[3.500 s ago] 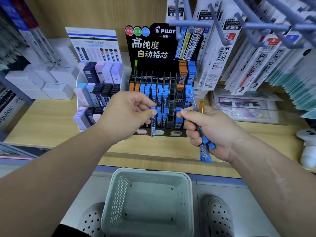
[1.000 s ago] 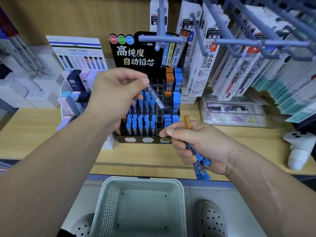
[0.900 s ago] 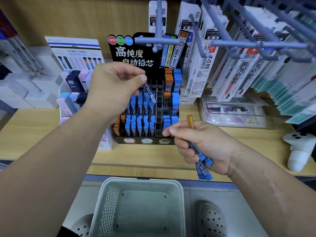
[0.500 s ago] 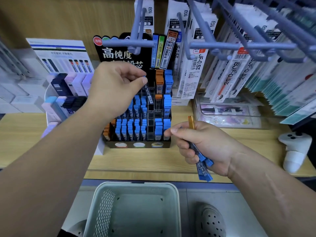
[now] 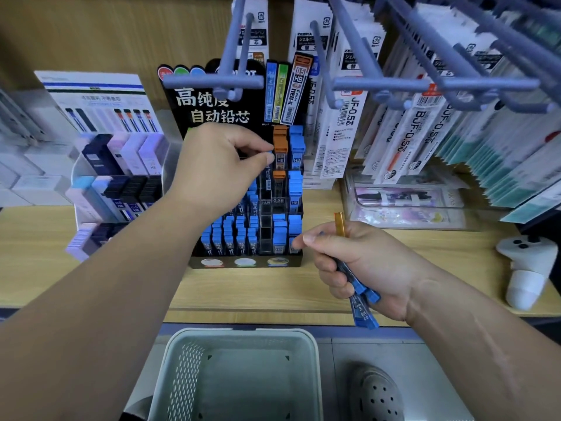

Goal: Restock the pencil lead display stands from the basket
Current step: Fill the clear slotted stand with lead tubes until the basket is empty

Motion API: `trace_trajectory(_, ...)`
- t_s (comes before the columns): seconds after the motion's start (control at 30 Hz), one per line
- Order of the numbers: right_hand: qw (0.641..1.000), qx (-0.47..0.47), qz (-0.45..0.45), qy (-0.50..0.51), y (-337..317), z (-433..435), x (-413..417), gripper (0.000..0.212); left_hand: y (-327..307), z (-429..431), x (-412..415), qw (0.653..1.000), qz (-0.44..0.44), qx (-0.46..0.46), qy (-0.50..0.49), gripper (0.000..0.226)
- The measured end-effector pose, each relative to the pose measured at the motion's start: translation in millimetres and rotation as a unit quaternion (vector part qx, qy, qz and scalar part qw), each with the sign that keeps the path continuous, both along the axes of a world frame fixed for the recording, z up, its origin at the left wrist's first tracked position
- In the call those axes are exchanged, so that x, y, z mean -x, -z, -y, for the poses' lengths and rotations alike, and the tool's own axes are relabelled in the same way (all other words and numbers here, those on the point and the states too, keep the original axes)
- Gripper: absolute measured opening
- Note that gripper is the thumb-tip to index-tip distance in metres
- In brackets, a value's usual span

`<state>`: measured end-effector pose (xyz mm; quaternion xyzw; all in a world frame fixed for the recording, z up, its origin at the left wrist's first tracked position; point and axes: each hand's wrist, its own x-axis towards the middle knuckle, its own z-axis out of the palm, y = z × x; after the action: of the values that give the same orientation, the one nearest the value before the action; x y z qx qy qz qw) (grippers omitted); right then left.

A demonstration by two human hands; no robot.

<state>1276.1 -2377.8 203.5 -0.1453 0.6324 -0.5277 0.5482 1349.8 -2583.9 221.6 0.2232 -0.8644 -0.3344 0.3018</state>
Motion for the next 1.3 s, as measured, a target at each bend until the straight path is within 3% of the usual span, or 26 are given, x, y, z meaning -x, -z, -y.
trace_trajectory(0.37, 1.000, -0.003, 0.002, 0.003, 1.8, -0.7, 2.4, 0.023, -0.3, 12.0, -1.5, 0.995, 0.085, 0.045, 0.023, 0.002)
trace_trajectory(0.77, 1.000, -0.002, 0.001, -0.004, 1.3, 4.0, -1.9, 0.020, 6.7, 11.1, -0.9, 0.993, 0.095, 0.071, -0.013, 0.013)
trace_trajectory(1.0, 1.000, 0.002, -0.003, 0.000, 0.1, 7.8, -4.8, 0.027, -0.9, 13.5, -21.2, 0.981, 0.163, 0.096, 0.035, 0.042)
trace_trajectory(1.17, 1.000, 0.010, 0.006, 0.003, -2.6, 10.7, -8.7, 0.036, 2.2, 14.8, -24.6, 0.983, 0.130, 0.122, 0.032, 0.043)
trace_trajectory(1.3, 1.000, 0.014, -0.013, -0.018, -3.4, 11.4, -12.6, 0.038, 0.3, 8.4, -27.4, 0.992, 0.093, 0.074, 0.042, 0.034)
